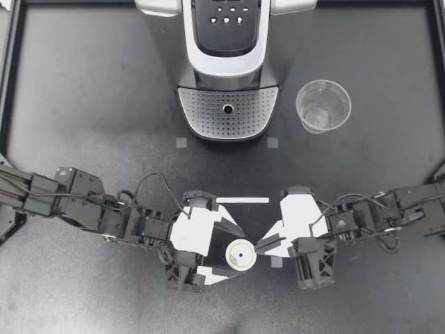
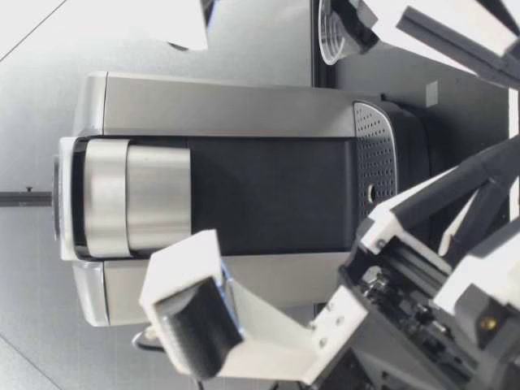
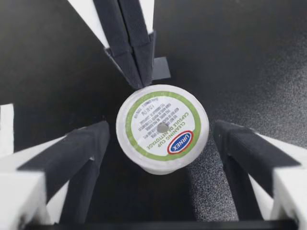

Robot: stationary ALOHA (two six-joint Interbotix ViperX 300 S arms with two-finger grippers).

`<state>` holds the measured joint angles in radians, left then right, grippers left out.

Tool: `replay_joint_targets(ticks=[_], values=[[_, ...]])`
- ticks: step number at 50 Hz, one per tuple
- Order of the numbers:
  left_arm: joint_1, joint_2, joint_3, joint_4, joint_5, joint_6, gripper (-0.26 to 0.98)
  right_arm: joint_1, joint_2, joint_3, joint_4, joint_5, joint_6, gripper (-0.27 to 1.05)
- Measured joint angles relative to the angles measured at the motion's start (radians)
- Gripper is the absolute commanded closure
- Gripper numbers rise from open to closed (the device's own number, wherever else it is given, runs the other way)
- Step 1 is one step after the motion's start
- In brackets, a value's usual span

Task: Place the coffee capsule inside the capsule container, then place the cup onto the center of the cup tray, then push the 'Hot Water' and 'Travel Mug' buttons.

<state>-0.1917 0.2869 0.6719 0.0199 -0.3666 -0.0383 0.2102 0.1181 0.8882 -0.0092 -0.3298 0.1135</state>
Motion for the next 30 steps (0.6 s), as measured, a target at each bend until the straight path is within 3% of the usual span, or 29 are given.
replay_joint_targets(ticks=[18, 30], values=[[0.002, 0.020, -0.023, 0.002, 0.000, 0.002, -0.05, 0.000, 0.011, -0.012, 0.000, -0.002, -0.002, 0.68], [0.000, 0.020, -0.023, 0.002, 0.000, 0.002, 0.14, 0.000, 0.011, -0.012, 0.000, 0.000, -0.002, 0.68]])
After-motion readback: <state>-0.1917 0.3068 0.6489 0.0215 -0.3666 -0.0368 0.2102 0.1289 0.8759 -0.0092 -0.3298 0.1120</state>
